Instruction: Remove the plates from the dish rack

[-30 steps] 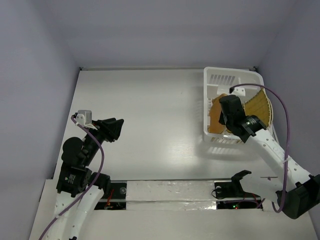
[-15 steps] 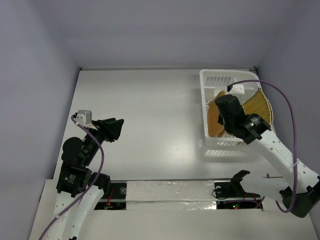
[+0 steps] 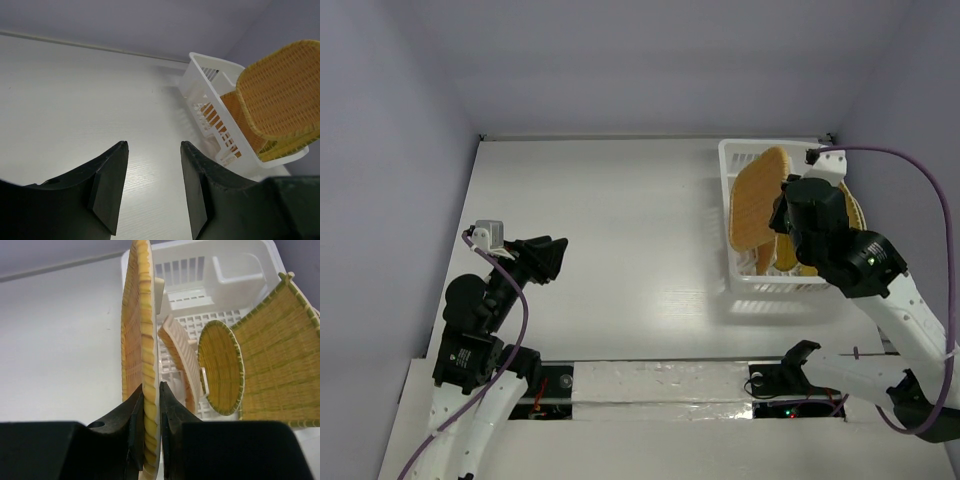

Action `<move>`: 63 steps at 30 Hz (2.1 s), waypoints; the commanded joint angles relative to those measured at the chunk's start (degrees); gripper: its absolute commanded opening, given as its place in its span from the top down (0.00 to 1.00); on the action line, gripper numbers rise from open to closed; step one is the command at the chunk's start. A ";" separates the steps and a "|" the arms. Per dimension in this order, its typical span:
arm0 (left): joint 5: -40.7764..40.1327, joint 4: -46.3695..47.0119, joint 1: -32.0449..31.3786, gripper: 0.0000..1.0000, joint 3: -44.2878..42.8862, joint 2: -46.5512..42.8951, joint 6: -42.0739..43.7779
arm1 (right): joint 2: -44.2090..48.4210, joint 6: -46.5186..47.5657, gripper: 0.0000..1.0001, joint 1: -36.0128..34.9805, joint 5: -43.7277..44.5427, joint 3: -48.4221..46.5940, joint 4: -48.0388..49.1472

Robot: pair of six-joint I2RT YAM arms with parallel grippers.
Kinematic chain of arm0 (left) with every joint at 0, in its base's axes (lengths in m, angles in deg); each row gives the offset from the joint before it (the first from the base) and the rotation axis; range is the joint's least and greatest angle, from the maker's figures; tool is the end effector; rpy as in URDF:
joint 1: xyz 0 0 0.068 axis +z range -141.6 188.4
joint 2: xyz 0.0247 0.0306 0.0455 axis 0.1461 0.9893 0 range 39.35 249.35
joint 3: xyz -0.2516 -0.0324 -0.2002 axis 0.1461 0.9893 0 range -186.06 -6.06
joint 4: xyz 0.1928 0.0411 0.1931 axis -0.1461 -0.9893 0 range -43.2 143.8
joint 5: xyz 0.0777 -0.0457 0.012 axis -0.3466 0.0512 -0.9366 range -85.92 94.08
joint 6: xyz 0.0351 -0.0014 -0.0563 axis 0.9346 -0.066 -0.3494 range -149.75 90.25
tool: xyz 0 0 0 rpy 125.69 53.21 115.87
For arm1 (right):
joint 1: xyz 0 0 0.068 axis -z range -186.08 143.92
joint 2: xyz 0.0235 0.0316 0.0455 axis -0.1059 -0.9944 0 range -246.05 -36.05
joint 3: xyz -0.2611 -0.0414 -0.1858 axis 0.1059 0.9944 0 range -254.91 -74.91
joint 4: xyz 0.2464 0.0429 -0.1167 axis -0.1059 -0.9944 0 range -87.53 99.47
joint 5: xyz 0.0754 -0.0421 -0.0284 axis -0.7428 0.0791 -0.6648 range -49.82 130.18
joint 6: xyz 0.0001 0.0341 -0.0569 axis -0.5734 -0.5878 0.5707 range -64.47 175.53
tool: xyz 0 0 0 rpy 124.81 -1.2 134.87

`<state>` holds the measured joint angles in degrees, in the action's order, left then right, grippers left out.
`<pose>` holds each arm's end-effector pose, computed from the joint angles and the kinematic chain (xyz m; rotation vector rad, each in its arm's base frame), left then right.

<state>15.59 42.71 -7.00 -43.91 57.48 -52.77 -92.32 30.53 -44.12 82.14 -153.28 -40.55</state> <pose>0.0637 -0.0284 0.3750 0.0731 1.4579 -0.6929 0.1504 0.0730 0.4767 0.2171 1.9142 -0.0231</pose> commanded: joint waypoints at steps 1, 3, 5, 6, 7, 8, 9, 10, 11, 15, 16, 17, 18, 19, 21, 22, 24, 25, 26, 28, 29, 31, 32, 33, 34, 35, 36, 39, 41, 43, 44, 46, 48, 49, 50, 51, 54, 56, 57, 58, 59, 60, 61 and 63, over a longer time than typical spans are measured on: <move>-0.35 1.34 -0.25 0.57 0.40 -0.29 -0.09 | 0.64 0.21 1.00 -1.85 0.24 -4.77 7.21; -0.43 1.25 -0.25 0.57 0.40 -0.38 -0.09 | 1.16 0.56 1.00 -2.47 -2.74 -4.78 9.84; -0.61 1.07 -0.25 0.57 0.32 -0.38 -0.09 | 1.16 -0.22 1.00 -2.48 -9.93 -2.59 16.51; -0.70 1.16 -0.25 0.57 0.32 -0.38 -0.09 | 0.82 -0.84 1.00 -2.48 -12.49 -1.45 18.80; -0.87 1.07 -0.25 0.57 0.32 -0.38 -0.09 | -0.49 -1.80 1.00 -2.48 -17.64 -0.22 24.04; -1.13 0.99 -0.25 0.57 0.32 -0.38 -0.09 | -1.55 -4.16 1.00 -3.00 -20.13 2.49 26.96; -1.31 0.90 -0.25 0.57 0.32 -0.46 -0.18 | -2.69 -5.40 1.00 -3.00 -22.33 3.82 29.86; -1.49 0.81 -0.25 0.57 0.23 -0.38 -0.18 | -5.84 -6.81 1.00 -3.79 -25.66 4.97 35.90; -1.84 0.72 -0.25 0.57 0.23 -0.46 -0.26 | -7.69 -9.09 1.00 -5.01 -26.83 6.81 39.00; -2.72 0.37 -0.25 0.57 0.14 -0.55 -0.35 | -18.94 -13.49 1.00 -7.30 -28.24 5.96 48.78; -2.81 0.37 -0.25 0.57 0.05 -0.55 -0.35 | -21.31 -14.29 1.00 -8.18 -28.42 5.42 52.36; -2.98 0.28 -0.25 0.57 0.05 -0.55 -0.44 | -25.86 -15.16 1.00 -8.19 -28.68 4.90 54.05; -3.16 0.19 -0.25 0.57 0.05 -0.64 -0.44 | -27.99 -17.17 1.00 -8.71 -29.20 4.46 55.63; -3.25 0.28 -0.25 0.57 0.05 -0.55 -0.53 | -30.28 -18.15 1.00 -8.72 -29.99 3.41 58.78; -3.33 0.11 -0.25 0.57 0.05 -0.55 -0.53 | -36.94 -21.14 1.00 -8.72 -30.44 2.17 60.65; -3.42 0.11 -0.25 0.57 0.05 -0.55 -0.53 | -38.98 -22.11 1.00 -8.72 -30.70 1.12 61.87; -3.60 0.11 -0.25 0.57 0.14 -0.64 -0.62 | -43.02 -24.92 1.00 -8.72 -30.70 1.20 63.37; -3.60 0.02 -0.25 0.57 0.14 -0.55 -0.53 | -43.74 -25.80 1.00 -8.72 -30.27 1.81 65.55; -3.68 0.02 -0.25 0.57 0.14 -0.64 -0.62 | -44.36 -26.59 1.00 -8.72 -30.00 3.38 66.45; -3.60 0.11 -0.25 0.57 0.14 -0.64 -0.62 | -45.50 -28.18 1.00 -8.72 -28.87 5.23 68.38; -3.60 0.02 -0.25 0.57 0.14 -0.64 -0.62 | -45.77 -28.44 1.00 -8.72 -28.51 7.07 68.91; -3.42 0.28 -0.25 0.57 0.23 -0.64 -0.62 | -46.73 -28.62 1.00 -8.72 -27.20 8.58 69.00; -3.42 0.19 -0.25 0.57 0.23 -0.64 -0.62 | -47.09 -28.79 1.00 -8.72 -26.67 9.28 68.92; -3.33 0.28 -0.25 0.57 0.23 -0.47 -0.62 | -47.35 -28.97 1.00 -8.72 -26.31 10.77 69.00; -3.25 0.28 -0.25 0.57 0.23 -0.55 -0.62 | -47.61 -29.06 0.98 -8.72 -25.18 11.65 68.92; -3.25 0.28 -0.25 0.57 0.23 -0.55 -0.62 | -48.05 -29.58 0.95 -8.72 -24.56 12.53 69.00; -3.33 0.28 -0.25 0.57 0.23 -0.55 -0.62 | -48.40 -29.59 0.91 -8.72 -24.12 14.10 69.18; -3.33 0.28 -0.25 0.57 0.32 -0.47 -0.62 | -50.16 -29.76 0.78 -8.72 -22.71 15.26 68.30; -3.16 0.37 -0.25 0.57 0.32 -0.38 -0.62 | -50.95 -29.59 0.71 -8.72 -22.62 16.23 68.13; -3.07 0.28 -0.25 0.57 0.32 -0.29 -0.62 | -51.75 -29.06 0.60 -8.72 -22.09 16.32 66.64; -3.07 0.46 0.28 0.57 0.32 -0.11 -0.62 | -52.01 -28.89 0.58 -8.72 -21.92 16.49 66.28; -2.90 0.37 0.28 0.57 0.32 -0.11 -0.62 | -51.84 -28.18 0.44 -8.72 -21.39 17.02 66.02; -2.89 0.46 0.28 0.57 0.32 -0.02 -0.62 | -51.66 -27.05 0.39 -8.72 -20.69 17.28 65.14; -2.89 0.54 0.28 0.57 0.32 -0.02 -0.62 | -51.57 -26.78 0.37 -8.72 -20.51 17.20 64.44; -2.81 0.55 0.28 0.57 0.32 0.06 -0.62 | -51.40 -26.43 0.37 -8.72 -20.34 17.11 64.17; -2.72 0.55 0.28 0.57 0.32 -0.02 -0.62 | -51.31 -25.81 0.34 -8.72 -20.33 16.93 63.82; -2.81 0.54 0.81 0.57 0.32 0.06 -0.62 | -50.08 -24.06 0.28 -8.72 -20.42 16.06 61.89; -2.72 0.55 0.81 0.57 0.32 0.15 -0.62 | -47.20 -22.83 0.19 -8.72 -20.07 15.88 59.96; -2.81 0.55 0.81 0.57 0.32 0.24 -0.62 | -45.70 -20.99 0.15 -9.24 -19.98 15.70 59.17; -2.72 0.55 0.81 0.57 0.32 0.24 -0.62 | -44.03 -19.76 0.09 -9.24 -19.72 15.44 56.72; -2.72 0.55 0.81 0.57 0.32 0.33 -0.62 | -42.19 -18.52 0.07 -9.24 -19.54 15.18 55.31; -2.63 0.63 0.81 0.57 0.32 0.33 -0.62 | -38.08 -15.55 0.06 -9.24 -19.02 14.91 53.73; -2.63 0.55 0.81 0.57 0.32 0.33 -0.62 | -35.86 -14.05 0.06 -9.24 -18.32 14.30 50.23; -2.63 0.63 0.81 0.57 0.32 0.33 -0.53 | -28.16 -9.66 0.22 -9.24 -14.28 14.12 45.38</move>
<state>12.44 41.05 -6.50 -43.91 57.48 -53.04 -131.77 12.74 -53.04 61.74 -136.01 10.75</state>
